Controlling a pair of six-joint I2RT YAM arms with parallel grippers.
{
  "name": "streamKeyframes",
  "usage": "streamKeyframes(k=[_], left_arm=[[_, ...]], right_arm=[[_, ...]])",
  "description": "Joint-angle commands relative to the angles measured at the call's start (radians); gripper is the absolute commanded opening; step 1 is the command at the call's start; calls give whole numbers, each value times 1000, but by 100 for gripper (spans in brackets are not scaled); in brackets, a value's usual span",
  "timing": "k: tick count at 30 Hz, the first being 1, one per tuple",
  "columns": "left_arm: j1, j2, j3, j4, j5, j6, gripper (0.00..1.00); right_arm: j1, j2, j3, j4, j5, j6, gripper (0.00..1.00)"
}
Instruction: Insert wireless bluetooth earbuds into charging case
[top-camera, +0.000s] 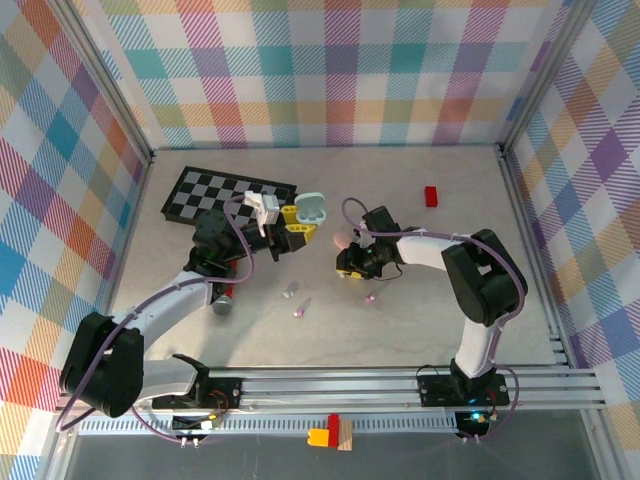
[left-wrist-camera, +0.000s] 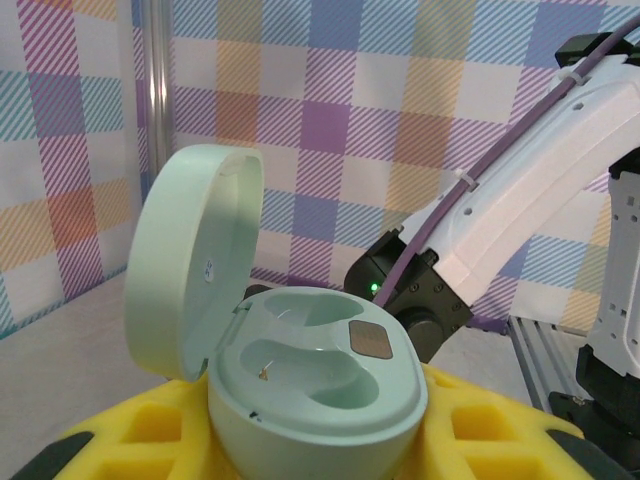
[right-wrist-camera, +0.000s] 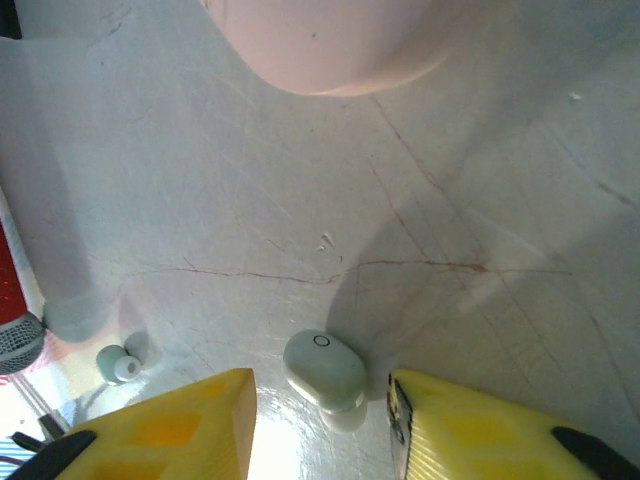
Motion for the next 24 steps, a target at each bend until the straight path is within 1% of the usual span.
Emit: streamKeyframes(k=[1, 7, 11, 14, 24], left_arm=[[15, -30, -13, 5, 1, 22, 35], [21, -47, -21, -4, -6, 23, 35], [21, -50, -25, -5, -6, 22, 35], [21, -45, -23, -2, -4, 19, 35], [23, -36, -15, -1, -3, 18, 35]], right_arm=[[1, -12, 55, -65, 35, -69, 42], [0, 52, 109, -62, -16, -83, 43], [1, 103, 141, -47, -99, -102, 45], [1, 131, 149, -52, -112, -116, 45], [2, 78, 82, -70, -121, -150, 46]])
